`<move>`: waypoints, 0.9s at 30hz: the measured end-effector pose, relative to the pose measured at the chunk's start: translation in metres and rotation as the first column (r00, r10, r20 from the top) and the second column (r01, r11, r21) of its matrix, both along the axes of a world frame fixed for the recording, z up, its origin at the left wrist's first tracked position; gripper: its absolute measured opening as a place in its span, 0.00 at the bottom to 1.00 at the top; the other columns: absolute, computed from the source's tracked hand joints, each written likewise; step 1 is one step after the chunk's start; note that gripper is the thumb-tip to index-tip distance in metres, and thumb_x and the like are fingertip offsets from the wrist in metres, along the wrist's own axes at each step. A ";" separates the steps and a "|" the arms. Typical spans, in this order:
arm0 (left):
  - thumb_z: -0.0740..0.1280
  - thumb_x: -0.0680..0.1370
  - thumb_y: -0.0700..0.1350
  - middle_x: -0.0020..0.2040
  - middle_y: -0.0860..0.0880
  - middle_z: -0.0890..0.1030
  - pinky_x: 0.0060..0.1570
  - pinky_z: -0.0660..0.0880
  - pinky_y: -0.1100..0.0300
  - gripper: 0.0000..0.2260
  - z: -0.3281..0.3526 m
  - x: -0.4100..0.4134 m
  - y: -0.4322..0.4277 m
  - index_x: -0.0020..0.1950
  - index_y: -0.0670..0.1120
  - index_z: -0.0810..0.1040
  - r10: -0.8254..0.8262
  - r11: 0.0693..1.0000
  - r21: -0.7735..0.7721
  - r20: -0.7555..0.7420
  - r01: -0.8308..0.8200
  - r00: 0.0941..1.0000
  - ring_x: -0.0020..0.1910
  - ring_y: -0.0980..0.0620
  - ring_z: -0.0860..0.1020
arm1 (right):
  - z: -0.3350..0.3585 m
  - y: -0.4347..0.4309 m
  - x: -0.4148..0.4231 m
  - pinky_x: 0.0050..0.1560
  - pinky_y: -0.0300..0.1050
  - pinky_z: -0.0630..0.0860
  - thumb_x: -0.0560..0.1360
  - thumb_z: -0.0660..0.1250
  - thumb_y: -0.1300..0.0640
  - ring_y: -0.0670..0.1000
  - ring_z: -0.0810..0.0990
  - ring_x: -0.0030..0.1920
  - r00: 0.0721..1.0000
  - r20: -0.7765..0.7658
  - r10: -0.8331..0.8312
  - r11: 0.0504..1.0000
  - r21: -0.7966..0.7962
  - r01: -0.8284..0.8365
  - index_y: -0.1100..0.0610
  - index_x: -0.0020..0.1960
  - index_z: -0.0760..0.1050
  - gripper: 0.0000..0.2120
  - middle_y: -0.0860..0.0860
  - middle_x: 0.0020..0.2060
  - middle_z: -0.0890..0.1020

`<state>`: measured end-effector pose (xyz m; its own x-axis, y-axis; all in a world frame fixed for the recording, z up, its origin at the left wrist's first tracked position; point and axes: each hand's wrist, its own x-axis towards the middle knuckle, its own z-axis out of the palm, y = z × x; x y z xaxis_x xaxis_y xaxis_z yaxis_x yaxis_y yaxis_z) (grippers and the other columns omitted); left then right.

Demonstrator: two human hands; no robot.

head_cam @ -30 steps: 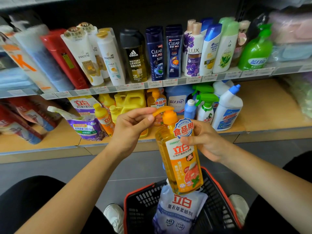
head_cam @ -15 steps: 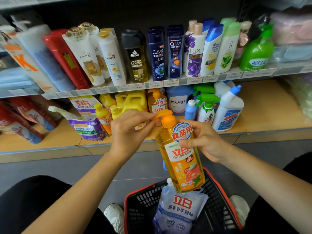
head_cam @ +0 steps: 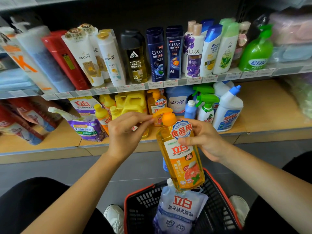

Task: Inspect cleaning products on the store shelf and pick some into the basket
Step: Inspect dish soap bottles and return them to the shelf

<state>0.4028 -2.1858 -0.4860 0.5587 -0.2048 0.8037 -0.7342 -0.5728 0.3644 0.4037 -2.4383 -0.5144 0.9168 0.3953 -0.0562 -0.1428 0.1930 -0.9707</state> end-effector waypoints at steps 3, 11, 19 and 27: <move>0.74 0.77 0.43 0.45 0.53 0.85 0.41 0.80 0.61 0.04 -0.001 -0.001 0.001 0.50 0.46 0.86 -0.024 0.999 -0.033 -0.228 0.017 0.973 0.44 0.57 0.84 | 0.003 0.000 0.000 0.48 0.46 0.81 0.61 0.78 0.61 0.56 0.84 0.53 1.000 0.001 -0.029 1.000 0.012 0.029 0.58 0.59 0.80 0.26 0.57 0.52 0.86; 0.70 0.72 0.59 0.52 0.52 0.86 0.49 0.81 0.55 0.15 -0.032 -0.012 -0.016 0.58 0.61 0.82 -0.347 0.934 -0.348 -0.824 0.083 0.447 0.53 0.51 0.84 | 0.007 -0.003 0.006 0.50 0.47 0.82 0.59 0.80 0.58 0.57 0.84 0.55 0.980 0.027 -0.198 0.979 0.061 0.196 0.56 0.56 0.82 0.25 0.56 0.52 0.86; 0.82 0.69 0.48 0.59 0.53 0.85 0.62 0.78 0.47 0.29 -0.077 -0.031 -0.046 0.67 0.50 0.75 -0.253 0.967 -0.230 -0.928 0.113 0.273 0.58 0.53 0.83 | 0.011 -0.006 0.013 0.45 0.44 0.82 0.64 0.78 0.56 0.54 0.86 0.51 0.948 0.004 -0.317 0.941 0.123 0.314 0.55 0.54 0.82 0.19 0.53 0.51 0.87; 0.83 0.60 0.49 0.52 0.47 0.86 0.45 0.81 0.58 0.30 -0.078 -0.033 -0.050 0.58 0.44 0.77 -0.403 0.831 -0.522 -0.802 -0.191 0.442 0.50 0.48 0.85 | 0.011 -0.017 0.022 0.57 0.67 0.79 0.75 0.73 0.53 0.59 0.84 0.56 0.898 0.004 -0.441 0.893 -0.101 0.439 0.52 0.55 0.83 0.10 0.53 0.53 0.86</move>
